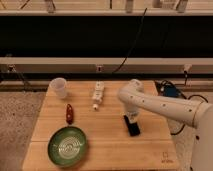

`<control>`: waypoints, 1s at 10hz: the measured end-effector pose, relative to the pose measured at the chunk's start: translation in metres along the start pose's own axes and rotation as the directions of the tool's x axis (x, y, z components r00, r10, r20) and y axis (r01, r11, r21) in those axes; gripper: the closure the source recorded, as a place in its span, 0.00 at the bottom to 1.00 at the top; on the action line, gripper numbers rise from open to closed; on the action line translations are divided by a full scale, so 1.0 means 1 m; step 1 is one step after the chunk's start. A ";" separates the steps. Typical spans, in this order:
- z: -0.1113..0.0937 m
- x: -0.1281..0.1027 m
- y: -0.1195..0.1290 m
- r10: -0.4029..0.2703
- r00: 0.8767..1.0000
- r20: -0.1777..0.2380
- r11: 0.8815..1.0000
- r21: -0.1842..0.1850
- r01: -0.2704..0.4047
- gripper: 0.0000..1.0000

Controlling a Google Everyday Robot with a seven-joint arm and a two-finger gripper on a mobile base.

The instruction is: Push the eraser across the table

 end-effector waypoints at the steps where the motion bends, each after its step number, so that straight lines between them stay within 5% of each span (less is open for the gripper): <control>1: 0.000 0.000 0.000 0.000 1.000 0.000 1.000 0.000 0.000 1.00; 10: 0.002 0.003 0.005 -0.021 1.000 -0.002 1.000 0.000 0.021 1.00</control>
